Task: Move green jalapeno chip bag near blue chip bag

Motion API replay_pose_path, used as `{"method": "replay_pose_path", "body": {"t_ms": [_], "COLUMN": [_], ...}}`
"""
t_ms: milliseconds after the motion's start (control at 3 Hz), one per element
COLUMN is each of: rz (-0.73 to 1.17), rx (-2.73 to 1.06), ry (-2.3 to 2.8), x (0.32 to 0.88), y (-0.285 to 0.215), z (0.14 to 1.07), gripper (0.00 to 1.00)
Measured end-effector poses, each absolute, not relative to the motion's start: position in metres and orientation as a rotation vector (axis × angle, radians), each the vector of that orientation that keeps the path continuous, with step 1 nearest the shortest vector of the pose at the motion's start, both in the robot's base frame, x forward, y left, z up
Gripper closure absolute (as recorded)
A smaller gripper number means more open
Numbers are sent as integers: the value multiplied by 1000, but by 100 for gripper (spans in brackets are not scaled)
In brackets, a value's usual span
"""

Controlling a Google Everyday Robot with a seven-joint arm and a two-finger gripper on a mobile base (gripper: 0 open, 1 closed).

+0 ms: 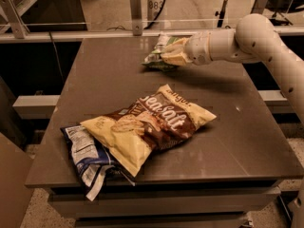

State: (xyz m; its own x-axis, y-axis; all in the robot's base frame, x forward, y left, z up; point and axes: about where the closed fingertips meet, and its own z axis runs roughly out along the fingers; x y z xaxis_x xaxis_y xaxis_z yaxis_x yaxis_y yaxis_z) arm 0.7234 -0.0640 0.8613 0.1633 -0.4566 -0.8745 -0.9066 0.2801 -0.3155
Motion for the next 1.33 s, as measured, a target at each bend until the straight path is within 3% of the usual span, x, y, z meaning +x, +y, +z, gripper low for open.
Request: {"method": "replay_pose_path", "body": {"t_ms": [1333], "rz": [516], "rx": [-1574], "ry": [1099], "x": [670], "y": [9], "z": [933], "gripper": [100]}}
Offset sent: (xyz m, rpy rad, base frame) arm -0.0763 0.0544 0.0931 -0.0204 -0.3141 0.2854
